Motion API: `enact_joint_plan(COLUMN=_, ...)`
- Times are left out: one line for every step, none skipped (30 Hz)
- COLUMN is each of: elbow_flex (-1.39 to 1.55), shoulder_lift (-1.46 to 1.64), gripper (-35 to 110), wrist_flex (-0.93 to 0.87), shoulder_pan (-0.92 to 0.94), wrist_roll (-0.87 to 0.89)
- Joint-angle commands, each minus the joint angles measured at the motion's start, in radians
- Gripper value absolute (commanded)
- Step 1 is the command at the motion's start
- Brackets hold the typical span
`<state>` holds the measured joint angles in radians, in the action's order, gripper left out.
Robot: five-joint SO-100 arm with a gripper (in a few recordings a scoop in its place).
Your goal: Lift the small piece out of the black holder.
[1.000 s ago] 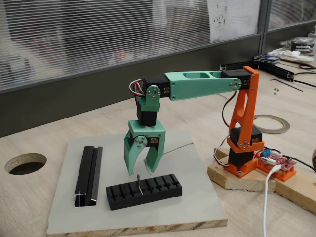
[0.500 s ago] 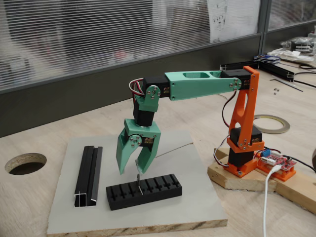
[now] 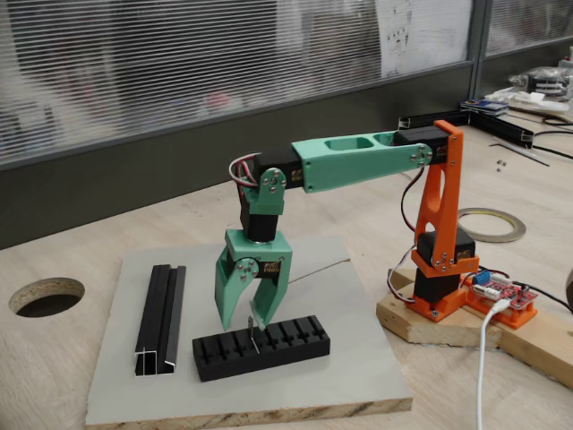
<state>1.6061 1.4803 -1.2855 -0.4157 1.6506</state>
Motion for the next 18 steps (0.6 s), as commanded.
enact_joint_plan(elbow_flex=-0.002, shoulder_lift=0.008, gripper=36, wrist_flex=-0.005, shoulder_pan=-0.002, wrist_roll=0.017)
enact_joint_plan(elbow_flex=-0.002, shoulder_lift=0.008, gripper=36, wrist_flex=-0.005, shoulder_pan=-0.002, wrist_roll=0.017)
enact_joint_plan(elbow_flex=-0.002, shoulder_lift=0.008, gripper=36, wrist_flex=-0.005, shoulder_pan=-0.002, wrist_roll=0.017)
enact_joint_plan(elbow_flex=-0.002, shoulder_lift=0.008, gripper=36, wrist_flex=-0.005, shoulder_pan=0.0, wrist_roll=0.017)
enact_joint_plan(elbow_flex=-0.002, shoulder_lift=0.008, gripper=36, wrist_flex=-0.005, shoulder_pan=0.0, wrist_roll=0.017)
enact_joint_plan(elbow_flex=-0.002, shoulder_lift=0.006, gripper=36, wrist_flex=-0.005, shoulder_pan=0.0, wrist_roll=0.017)
enact_joint_plan(elbow_flex=-0.002, shoulder_lift=0.006, gripper=36, wrist_flex=-0.005, shoulder_pan=0.0, wrist_roll=0.017)
enact_joint_plan(elbow_flex=-0.002, shoulder_lift=0.006, gripper=36, wrist_flex=-0.002, shoulder_pan=0.0, wrist_roll=0.017)
enact_joint_plan(elbow_flex=-0.002, shoulder_lift=0.006, gripper=36, wrist_flex=0.003, shoulder_pan=0.0, wrist_roll=0.017)
enact_joint_plan(elbow_flex=-0.002, shoulder_lift=0.006, gripper=36, wrist_flex=0.006, shoulder_pan=0.0, wrist_roll=0.017)
enact_joint_plan(elbow_flex=-0.002, shoulder_lift=0.005, gripper=36, wrist_flex=0.006, shoulder_pan=0.0, wrist_roll=0.017)
enact_joint_plan(elbow_flex=-0.002, shoulder_lift=0.005, gripper=36, wrist_flex=0.008, shoulder_pan=0.0, wrist_roll=0.017)
enact_joint_plan(elbow_flex=-0.002, shoulder_lift=-0.002, gripper=36, wrist_flex=0.008, shoulder_pan=0.0, wrist_roll=0.017)
enact_joint_plan(elbow_flex=-0.002, shoulder_lift=-0.014, gripper=36, wrist_flex=0.008, shoulder_pan=0.0, wrist_roll=0.017)
enact_joint_plan(elbow_flex=-0.002, shoulder_lift=-0.026, gripper=36, wrist_flex=0.008, shoulder_pan=0.0, wrist_roll=0.017)
enact_joint_plan(elbow_flex=-0.002, shoulder_lift=-0.035, gripper=36, wrist_flex=0.008, shoulder_pan=0.0, wrist_roll=0.017)
enact_joint_plan(elbow_flex=-0.002, shoulder_lift=-0.038, gripper=36, wrist_flex=0.008, shoulder_pan=-0.002, wrist_roll=0.012)
enact_joint_plan(elbow_flex=-0.002, shoulder_lift=-0.038, gripper=36, wrist_flex=0.008, shoulder_pan=-0.002, wrist_roll=0.009)
